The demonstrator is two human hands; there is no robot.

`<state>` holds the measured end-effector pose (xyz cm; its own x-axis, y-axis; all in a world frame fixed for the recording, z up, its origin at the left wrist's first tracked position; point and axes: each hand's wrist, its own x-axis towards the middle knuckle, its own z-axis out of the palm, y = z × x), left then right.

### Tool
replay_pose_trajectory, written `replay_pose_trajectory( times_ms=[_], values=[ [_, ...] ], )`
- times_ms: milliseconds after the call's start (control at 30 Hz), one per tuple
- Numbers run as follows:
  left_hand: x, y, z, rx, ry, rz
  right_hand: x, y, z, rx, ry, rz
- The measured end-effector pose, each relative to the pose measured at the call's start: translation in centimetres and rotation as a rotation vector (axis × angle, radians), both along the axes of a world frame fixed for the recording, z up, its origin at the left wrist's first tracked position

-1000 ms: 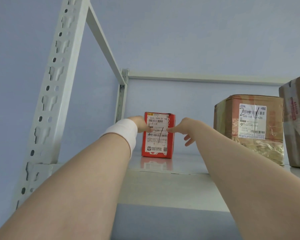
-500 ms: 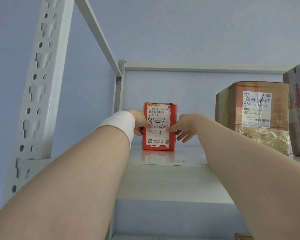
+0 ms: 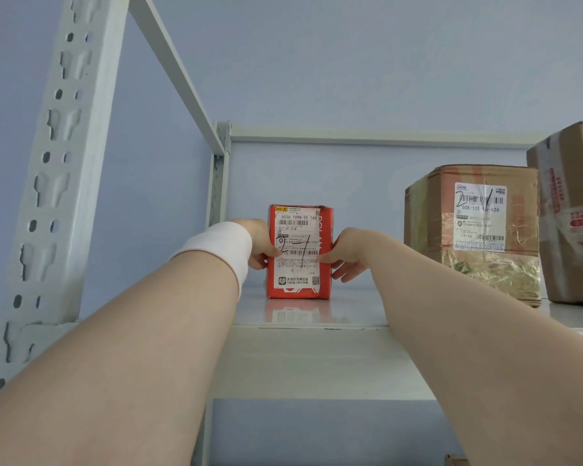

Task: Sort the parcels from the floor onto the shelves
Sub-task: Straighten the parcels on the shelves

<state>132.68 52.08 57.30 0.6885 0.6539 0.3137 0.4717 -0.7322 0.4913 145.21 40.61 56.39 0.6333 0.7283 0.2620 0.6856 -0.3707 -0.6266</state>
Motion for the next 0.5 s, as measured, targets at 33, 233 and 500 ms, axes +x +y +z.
replay_pose_trajectory(
  times_ms=[33, 233, 500],
  values=[
    [0.1, -0.05, 0.06, 0.004, 0.009, 0.003, 0.11, 0.15, 0.02, -0.003, 0.0, 0.0],
    [0.31, 0.0, 0.07, -0.003, 0.025, -0.013, 0.66, 0.47, 0.13, -0.013, 0.018, 0.005],
    [-0.25, -0.8, -0.59, 0.033, 0.065, 0.023, 0.2, 0.13, 0.0, -0.041, 0.014, -0.023]
  ],
)
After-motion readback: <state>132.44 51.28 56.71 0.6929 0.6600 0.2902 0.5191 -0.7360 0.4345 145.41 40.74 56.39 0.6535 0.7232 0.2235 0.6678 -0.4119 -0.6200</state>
